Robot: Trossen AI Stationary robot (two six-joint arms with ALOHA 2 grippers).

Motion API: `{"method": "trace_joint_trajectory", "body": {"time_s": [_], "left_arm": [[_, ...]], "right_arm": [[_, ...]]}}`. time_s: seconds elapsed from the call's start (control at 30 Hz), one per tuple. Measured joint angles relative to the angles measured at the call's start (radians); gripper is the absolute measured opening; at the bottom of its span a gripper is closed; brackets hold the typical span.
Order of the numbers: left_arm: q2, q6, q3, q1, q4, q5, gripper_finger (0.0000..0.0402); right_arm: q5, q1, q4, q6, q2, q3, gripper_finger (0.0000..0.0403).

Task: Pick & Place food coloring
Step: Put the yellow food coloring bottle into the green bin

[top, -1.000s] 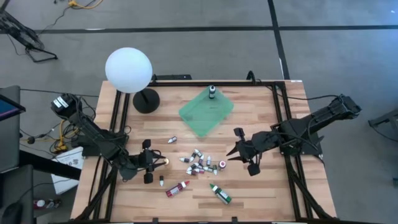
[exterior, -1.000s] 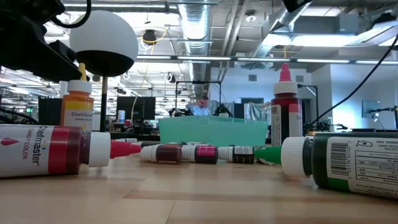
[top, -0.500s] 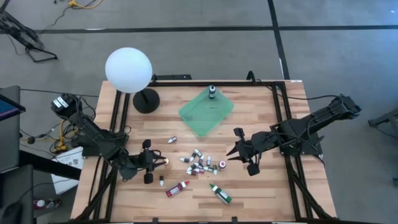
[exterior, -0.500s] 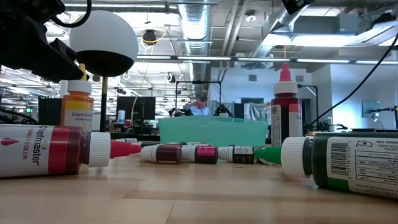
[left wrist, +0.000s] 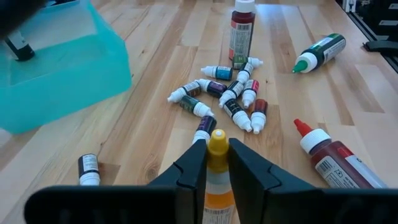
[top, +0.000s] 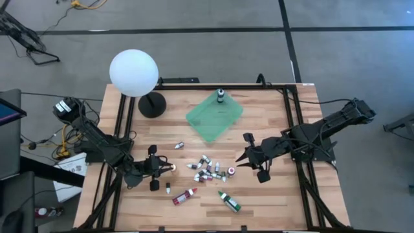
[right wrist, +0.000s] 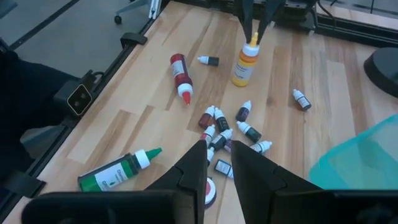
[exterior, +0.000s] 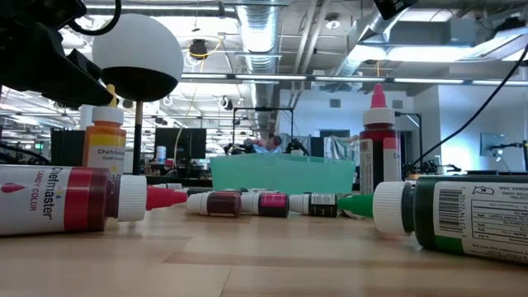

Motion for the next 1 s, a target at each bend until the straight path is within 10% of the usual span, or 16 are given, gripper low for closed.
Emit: {"method": "trace_joint_trajectory", "body": {"time_s": [1.0], "left_arm": [[0.0, 0.122, 0.0, 0.123, 0.248, -0.019, 0.0043]], "right_arm": [[-0.001, 0.0, -0.03, 0.018, 0.0, 0.0, 0.0066]]}}
